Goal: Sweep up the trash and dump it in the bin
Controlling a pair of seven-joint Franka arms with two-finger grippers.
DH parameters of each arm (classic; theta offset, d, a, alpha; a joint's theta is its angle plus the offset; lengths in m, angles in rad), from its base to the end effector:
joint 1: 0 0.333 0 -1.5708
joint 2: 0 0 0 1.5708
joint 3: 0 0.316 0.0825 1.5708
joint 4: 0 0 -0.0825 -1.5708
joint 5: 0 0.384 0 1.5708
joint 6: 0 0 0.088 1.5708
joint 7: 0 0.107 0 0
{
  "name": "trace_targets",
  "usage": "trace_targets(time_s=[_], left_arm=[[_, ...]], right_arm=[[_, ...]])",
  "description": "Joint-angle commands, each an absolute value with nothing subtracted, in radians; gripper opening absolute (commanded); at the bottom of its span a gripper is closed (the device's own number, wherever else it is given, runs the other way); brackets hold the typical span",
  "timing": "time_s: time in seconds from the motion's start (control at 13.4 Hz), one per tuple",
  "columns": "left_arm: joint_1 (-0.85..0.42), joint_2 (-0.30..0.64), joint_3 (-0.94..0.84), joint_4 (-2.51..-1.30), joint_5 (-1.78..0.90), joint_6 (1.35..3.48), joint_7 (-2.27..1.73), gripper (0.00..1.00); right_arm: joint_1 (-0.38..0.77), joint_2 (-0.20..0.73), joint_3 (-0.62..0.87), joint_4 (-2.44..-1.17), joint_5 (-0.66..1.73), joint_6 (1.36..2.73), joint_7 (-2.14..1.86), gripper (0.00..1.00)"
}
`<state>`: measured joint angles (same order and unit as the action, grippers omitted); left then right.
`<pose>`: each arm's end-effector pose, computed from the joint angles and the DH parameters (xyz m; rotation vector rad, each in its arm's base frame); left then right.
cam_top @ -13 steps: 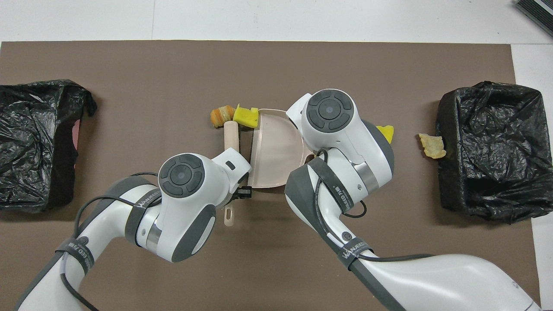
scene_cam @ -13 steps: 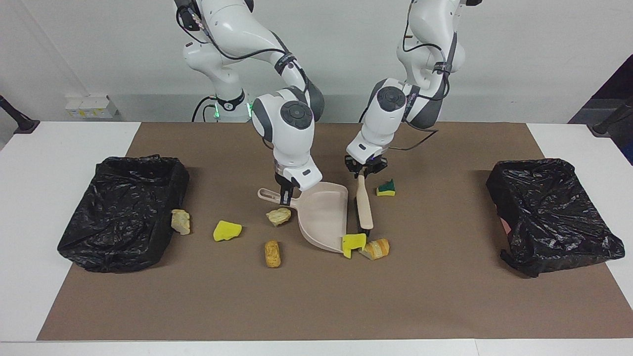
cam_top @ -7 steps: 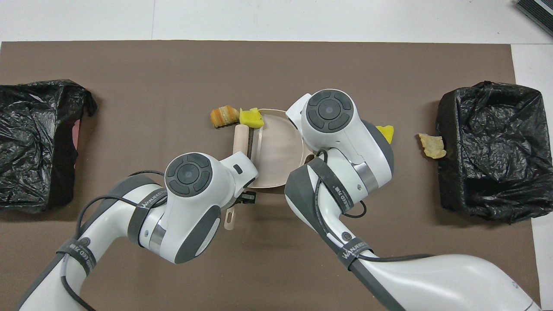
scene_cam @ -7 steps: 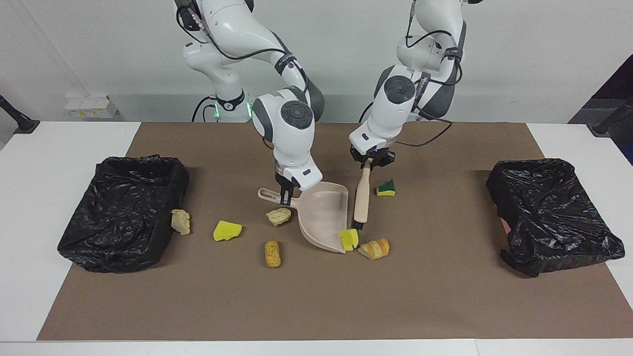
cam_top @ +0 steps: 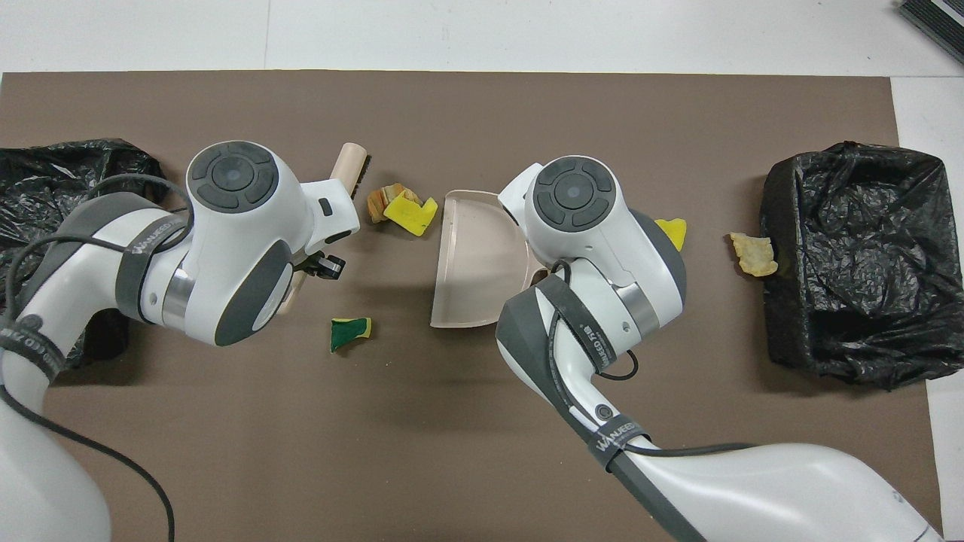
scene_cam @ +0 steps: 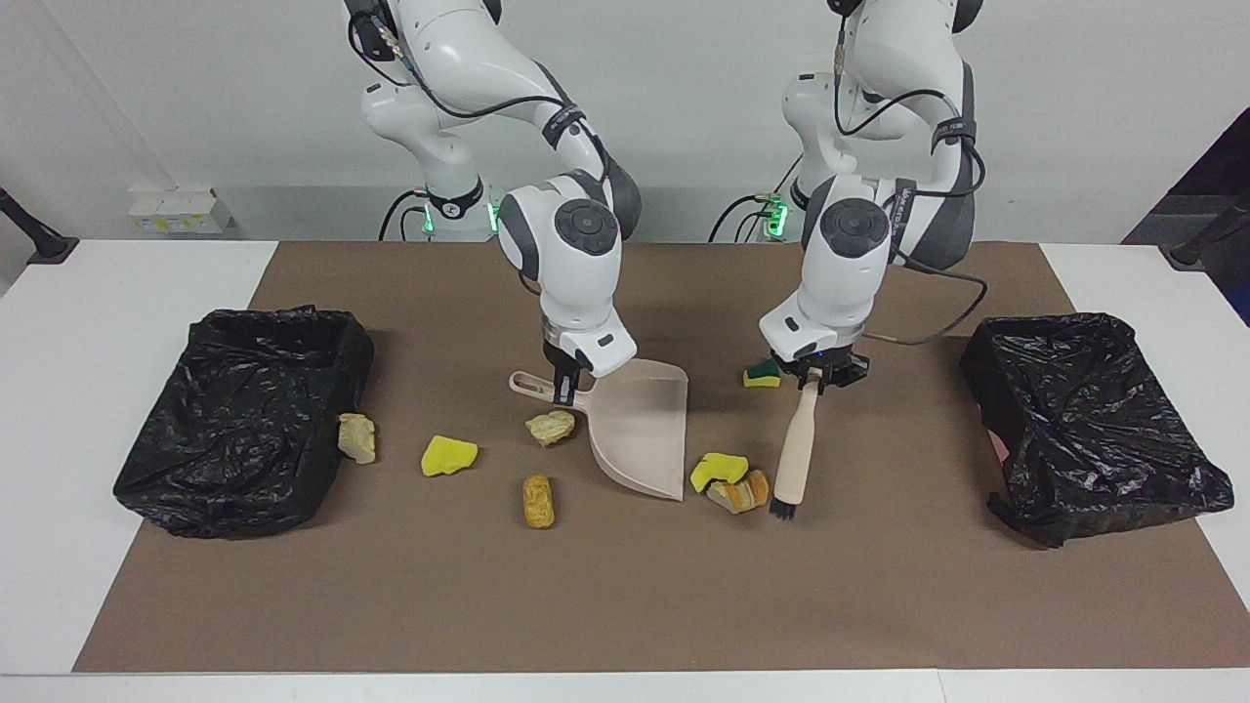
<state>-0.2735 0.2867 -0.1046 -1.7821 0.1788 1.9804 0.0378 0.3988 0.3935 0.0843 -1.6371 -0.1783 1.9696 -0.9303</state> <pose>0.5855 -0.2159 0.3889 -2.9064 0.7288 0.0935 0.5923 0.2911 0.3859 2.2319 2.0424 -0.1304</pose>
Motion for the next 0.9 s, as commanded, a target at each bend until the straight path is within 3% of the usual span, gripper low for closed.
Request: trace_targets(time_s=[0.0, 0.52, 0.82], left_arm=[[-0.265, 0.337, -0.114, -1.723, 0.212, 1.97, 0.086, 0.0], [-0.343, 0.266, -0.124, -1.877, 0.126, 1.983, 0.028, 0.0], [-0.425, 0.244, -0.124, -1.885, -0.056, 1.973, -0.029, 0.0]], right_arm=[[0.4, 0.394, 0.092, -1.649, -0.19, 1.976, -0.914, 0.0], [0.4, 0.394, 0.092, -1.651, -0.19, 1.976, -0.914, 0.0], [0.399, 0.393, 0.092, -1.654, -0.19, 1.976, -0.914, 0.0]])
